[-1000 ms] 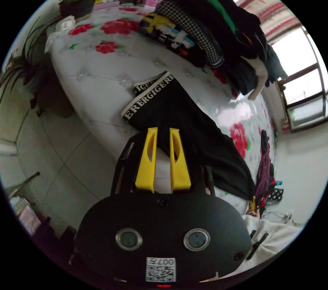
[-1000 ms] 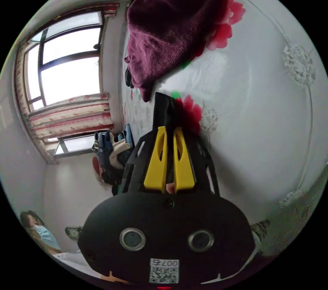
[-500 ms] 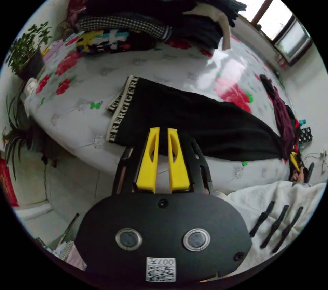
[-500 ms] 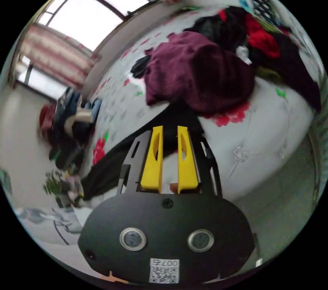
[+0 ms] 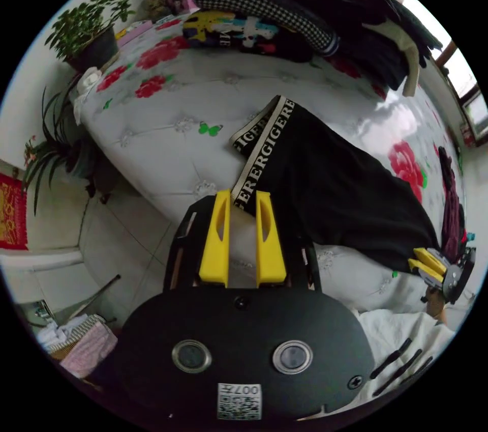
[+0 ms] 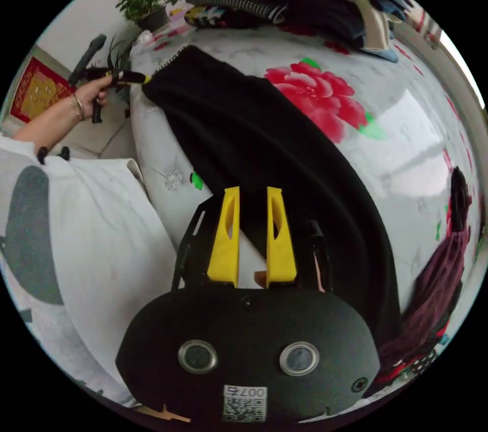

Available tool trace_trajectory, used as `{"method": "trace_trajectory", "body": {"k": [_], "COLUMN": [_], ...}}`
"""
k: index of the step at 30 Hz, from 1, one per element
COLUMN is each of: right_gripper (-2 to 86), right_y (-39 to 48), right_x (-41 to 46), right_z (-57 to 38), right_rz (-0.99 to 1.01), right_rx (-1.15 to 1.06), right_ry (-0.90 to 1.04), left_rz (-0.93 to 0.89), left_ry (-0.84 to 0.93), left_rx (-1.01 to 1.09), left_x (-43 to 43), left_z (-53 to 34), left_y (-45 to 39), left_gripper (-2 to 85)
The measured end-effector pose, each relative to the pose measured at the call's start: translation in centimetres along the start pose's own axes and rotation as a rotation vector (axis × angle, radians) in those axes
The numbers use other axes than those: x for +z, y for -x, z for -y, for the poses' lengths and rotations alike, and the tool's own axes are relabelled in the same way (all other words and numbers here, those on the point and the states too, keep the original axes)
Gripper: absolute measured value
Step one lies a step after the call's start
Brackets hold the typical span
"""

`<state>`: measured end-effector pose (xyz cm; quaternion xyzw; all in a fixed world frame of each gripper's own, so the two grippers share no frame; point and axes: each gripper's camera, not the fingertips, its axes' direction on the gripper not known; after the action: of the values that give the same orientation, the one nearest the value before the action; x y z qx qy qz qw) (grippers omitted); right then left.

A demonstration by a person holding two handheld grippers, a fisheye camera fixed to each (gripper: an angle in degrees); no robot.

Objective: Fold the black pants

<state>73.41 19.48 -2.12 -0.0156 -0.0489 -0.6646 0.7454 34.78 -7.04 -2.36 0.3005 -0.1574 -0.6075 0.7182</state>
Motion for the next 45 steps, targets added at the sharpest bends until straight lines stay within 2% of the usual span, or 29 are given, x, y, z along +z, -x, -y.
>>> {"method": "trace_trajectory", "body": {"k": [4, 9, 13, 16, 19, 20, 23, 26, 29, 31, 34, 37, 42, 45], "right_gripper": [0.2, -0.1, -0.1, 0.2, 1.3, 1.5, 3.0, 4.2, 5.0, 5.6, 6.5, 6.7, 3.4, 1.2], "right_y": [0.8, 0.3, 0.0, -0.6, -2.2, -2.5, -5.6, -10.2, -15.6, -18.6, -19.7, -20.6, -22.5, -24.0], "right_x": [-0.2, -3.2, -4.9, -2.8, 0.4, 0.2, -1.6, -4.2, -5.9, -6.3, -5.5, -3.4, -0.9, -1.3], "right_z": [2.3, 2.7, 2.4, 2.4, 1.9, 1.6, -1.3, -7.2, -17.2, -27.6, -38.0, -42.5, -43.4, -41.4], "right_rz": [-0.077, -0.039, 0.025, 0.087, 0.134, 0.145, 0.248, 0.307, 0.284, 0.25, 0.235, 0.281, 0.362, 0.434], "right_rx": [-0.055, -0.037, -0.068, -0.045, 0.037, 0.057, 0.194, 0.438, 0.822, 1.202, 1.527, 1.664, 1.744, 1.676], "right_ry": [0.023, -0.059, -0.096, -0.054, 0.036, 0.004, -0.104, -0.269, -0.442, -0.595, -0.772, -0.873, -1.028, -1.034], "left_rz": [-0.005, -0.101, -0.097, -0.107, -0.088, -0.099, -0.103, -0.11, -0.175, -0.245, -0.336, -0.368, -0.482, -0.497], "left_ry": [-0.013, -0.151, -0.212, -0.131, 0.051, 0.013, -0.021, -0.033, -0.094, -0.124, -0.125, -0.105, -0.078, -0.084], "left_rx": [0.067, 0.139, 0.155, 0.123, 0.073, 0.053, 0.042, 0.01, -0.112, -0.178, -0.228, -0.255, -0.347, -0.384], "left_x": [-1.1, -6.0, -7.5, -4.1, 1.8, 2.5, 2.8, 2.6, 1.6, 1.5, 2.0, 3.1, 5.4, 6.2], "left_z": [1.4, 4.0, 5.9, 6.8, 6.0, 5.2, 4.6, 4.6, 3.5, 2.4, 0.9, 0.0, -0.6, -0.6], "left_y": [-0.5, 0.1, 1.5, 3.1, 4.5, 5.2, 6.2, 7.5, 10.0, 11.5, 12.9, 13.7, 14.6, 15.2], "left_gripper": [-0.4, -0.9, -0.9, -0.8, -0.3, 0.2, 2.3, 3.0, 1.8, 2.1, 4.2, 6.0, 8.5, 9.1]}}
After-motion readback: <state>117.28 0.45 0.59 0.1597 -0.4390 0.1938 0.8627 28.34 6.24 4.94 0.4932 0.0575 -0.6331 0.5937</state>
